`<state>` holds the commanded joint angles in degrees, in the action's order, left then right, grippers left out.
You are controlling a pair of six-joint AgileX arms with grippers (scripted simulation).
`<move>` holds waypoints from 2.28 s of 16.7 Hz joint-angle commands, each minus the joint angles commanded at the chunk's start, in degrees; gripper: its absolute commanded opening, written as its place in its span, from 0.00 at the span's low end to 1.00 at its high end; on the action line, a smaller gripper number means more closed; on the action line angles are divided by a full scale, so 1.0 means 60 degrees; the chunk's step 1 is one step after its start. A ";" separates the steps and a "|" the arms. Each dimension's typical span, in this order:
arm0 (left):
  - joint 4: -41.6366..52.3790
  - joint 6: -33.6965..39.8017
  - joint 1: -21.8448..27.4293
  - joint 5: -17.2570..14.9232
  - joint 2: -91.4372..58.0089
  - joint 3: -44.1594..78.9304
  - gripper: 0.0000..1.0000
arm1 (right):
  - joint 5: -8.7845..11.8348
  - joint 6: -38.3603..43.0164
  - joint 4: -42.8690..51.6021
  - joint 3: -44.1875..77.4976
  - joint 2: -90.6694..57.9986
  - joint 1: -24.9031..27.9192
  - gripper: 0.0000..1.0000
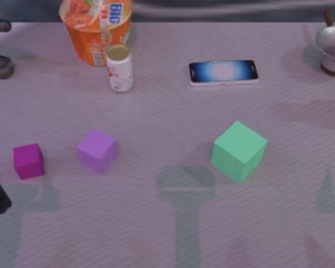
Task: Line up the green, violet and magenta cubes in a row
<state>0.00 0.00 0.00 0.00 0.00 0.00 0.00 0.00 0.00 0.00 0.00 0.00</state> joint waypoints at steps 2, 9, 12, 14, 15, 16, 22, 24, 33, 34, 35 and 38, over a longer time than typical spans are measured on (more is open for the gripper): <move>0.0000 0.0000 0.0000 0.0000 0.0000 0.0000 1.00 | 0.0000 0.0000 0.0000 0.0000 0.0000 0.0000 1.00; 0.1763 -0.2117 0.0154 -0.0043 -0.2786 0.2412 1.00 | 0.0000 0.0000 0.0000 0.0000 0.0000 0.0000 1.00; 0.3178 -0.3771 0.0230 -0.0030 -0.5392 0.4259 1.00 | 0.0000 0.0000 0.0000 0.0000 0.0000 0.0000 1.00; 0.4231 -0.4977 0.0287 -0.0020 -0.7438 0.5577 1.00 | 0.0000 0.0000 0.0000 0.0000 0.0000 0.0000 1.00; 0.4772 -0.5590 0.0317 -0.0016 -0.8482 0.6241 1.00 | 0.0000 0.0000 0.0000 0.0000 0.0000 0.0000 1.00; 0.5314 -0.6202 0.0349 -0.0014 -0.9510 0.6900 1.00 | 0.0000 0.0000 0.0000 0.0000 0.0000 0.0000 1.00; 0.8234 -0.9536 0.0533 -0.0009 -1.4642 1.0537 1.00 | 0.0000 0.0000 0.0000 0.0000 0.0000 0.0000 1.00; 0.8963 -1.0411 0.0579 -0.0007 -1.5961 1.1533 1.00 | 0.0000 0.0000 0.0000 0.0000 0.0000 0.0000 1.00; 1.0141 -1.1905 0.0655 -0.0008 -1.8169 1.3310 1.00 | 0.0000 0.0000 0.0000 0.0000 0.0000 0.0000 1.00; 1.0141 -1.1905 0.0655 -0.0008 -1.8169 1.3310 1.00 | 0.0000 0.0000 0.0000 0.0000 0.0000 0.0000 1.00; 1.0118 -1.1893 0.0604 -0.0007 -1.8140 1.3282 1.00 | 0.0000 0.0000 0.0000 0.0000 0.0000 0.0000 1.00; 0.9741 -1.1914 0.0633 -0.0009 -1.8317 1.3030 1.00 | 0.0000 0.0000 0.0000 0.0000 0.0000 0.0000 1.00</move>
<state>58.45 -71.48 3.80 -0.05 -109.90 78.18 0.00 0.00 0.00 0.00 0.00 0.00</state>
